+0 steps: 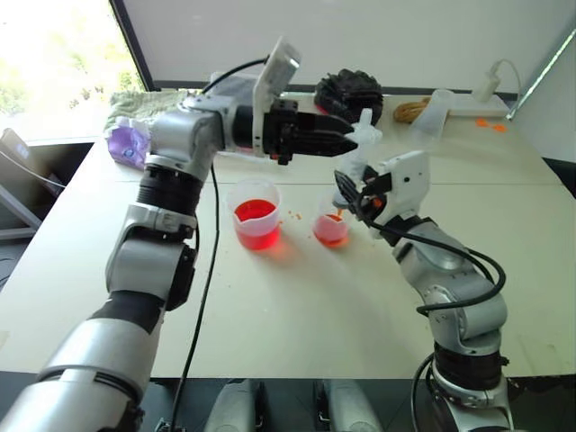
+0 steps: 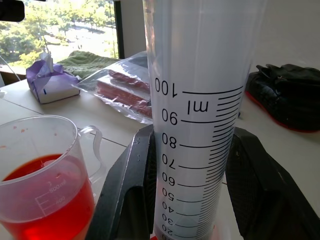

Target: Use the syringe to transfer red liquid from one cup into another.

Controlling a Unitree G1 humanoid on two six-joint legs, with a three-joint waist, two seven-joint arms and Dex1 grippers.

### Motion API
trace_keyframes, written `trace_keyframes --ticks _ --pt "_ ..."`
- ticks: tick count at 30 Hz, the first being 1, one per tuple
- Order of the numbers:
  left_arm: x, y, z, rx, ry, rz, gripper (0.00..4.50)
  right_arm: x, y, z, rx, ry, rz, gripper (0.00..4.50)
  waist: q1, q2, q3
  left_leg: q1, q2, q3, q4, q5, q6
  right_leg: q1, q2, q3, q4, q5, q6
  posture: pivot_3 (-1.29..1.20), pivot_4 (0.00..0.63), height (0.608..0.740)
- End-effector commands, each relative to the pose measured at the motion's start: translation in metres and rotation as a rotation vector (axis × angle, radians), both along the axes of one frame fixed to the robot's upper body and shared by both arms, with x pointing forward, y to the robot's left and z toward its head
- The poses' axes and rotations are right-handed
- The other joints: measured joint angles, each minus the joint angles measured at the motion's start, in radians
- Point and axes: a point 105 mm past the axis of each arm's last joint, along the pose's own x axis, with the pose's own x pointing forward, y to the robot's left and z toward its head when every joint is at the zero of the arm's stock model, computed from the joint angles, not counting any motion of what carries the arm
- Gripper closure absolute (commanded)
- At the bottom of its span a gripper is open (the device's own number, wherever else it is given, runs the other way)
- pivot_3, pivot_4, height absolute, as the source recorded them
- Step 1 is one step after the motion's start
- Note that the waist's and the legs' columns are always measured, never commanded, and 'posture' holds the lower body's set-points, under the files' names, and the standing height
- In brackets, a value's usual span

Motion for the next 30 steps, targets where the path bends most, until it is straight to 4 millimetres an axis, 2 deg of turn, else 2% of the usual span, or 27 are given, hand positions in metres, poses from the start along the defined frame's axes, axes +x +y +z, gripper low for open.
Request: trace_keyframes --ticks 1,7,10,13,17,19,22,25,27,30 --pt "0.0 0.018 0.018 -0.031 -0.061 0.053 2.3 -0.008 0.0 0.022 0.015 -0.093 0.014 3.16 0.0 0.0 0.0 0.0 0.0 0.0 0.0 0.0 0.0 0.0 0.0 0.0 0.0 0.0 0.0 0.0 0.15 0.74" --pt "0.003 0.063 0.033 -0.04 -0.104 0.207 2.3 -0.008 -0.002 0.022 0.016 -0.089 0.016 3.16 -0.001 0.0 0.0 0.0 0.0 0.0 0.0 0.0 0.0 0.0 0.0 0.0 0.0 0.0 0.0 0.0 0.15 0.74" --pt "-0.002 0.082 0.028 -0.034 -0.083 0.262 2.3 -0.008 -0.005 0.027 0.032 -0.081 0.017 3.16 -0.001 0.0 0.0 0.0 0.0 0.0 0.0 0.0 0.0 0.0 0.0 0.0 0.001 0.0 0.0 0.0 0.15 0.74" --pt "-0.009 0.09 0.014 -0.01 -0.071 0.29 2.3 -0.001 -0.018 0.038 0.124 -0.001 -0.004 3.16 0.001 0.0 0.0 0.0 0.0 0.0 0.0 0.0 0.0 0.0 -0.001 0.0 0.001 0.0 0.0 0.0 0.15 0.74" --pt "-0.026 0.098 0.002 -0.035 -0.065 0.287 2.3 0.014 -0.037 0.074 0.251 0.096 0.003 3.16 0.002 0.0 0.0 0.0 0.001 0.0 0.0 0.001 -0.002 0.0 -0.003 0.0 0.002 0.0 0.0 0.0 0.15 0.74" --pt "-0.036 0.099 -0.005 -0.048 -0.062 0.264 2.3 0.021 -0.045 0.087 0.243 0.145 -0.01 3.16 0.0 0.0 0.0 0.0 0.001 -0.001 0.0 0.001 -0.003 0.0 -0.003 0.0 0.001 0.0 0.0 0.0 0.15 0.74" --pt "-0.046 0.098 -0.02 -0.031 -0.049 0.252 2.3 0.031 -0.054 0.093 0.183 0.302 -0.021 3.16 0.002 0.001 0.0 0.0 0.001 -0.001 -0.001 0.0 -0.001 0.0 -0.004 0.0 0.001 0.0 0.0 0.0 0.15 0.74" --pt "-0.053 0.101 -0.036 0.019 -0.041 0.25 2.3 0.043 -0.069 0.09 0.103 0.465 -0.085 3.16 -0.002 0.001 0.0 0.0 0.0 0.0 -0.001 0.0 -0.001 0.0 -0.005 0.0 0.0 0.0 0.0 0.0 0.15 0.74" --pt "-0.056 0.102 -0.045 0.056 -0.036 0.246 2.3 0.048 -0.08 0.079 0.02 0.565 -0.114 3.16 0.0 0.001 0.0 0.0 0.0 0.0 -0.002 0.0 -0.001 0.0 -0.005 0.0 -0.001 0.0 -0.001 0.0 0.15 0.74" --pt "-0.062 0.104 -0.057 0.125 -0.048 0.229 2.3 0.05 -0.107 0.052 -0.122 0.741 -0.226 3.16 0.0 0.001 0.0 0.0 0.0 0.0 -0.002 0.0 0.0 0.0 -0.005 0.0 -0.002 0.0 -0.001 0.0 0.15 0.74"
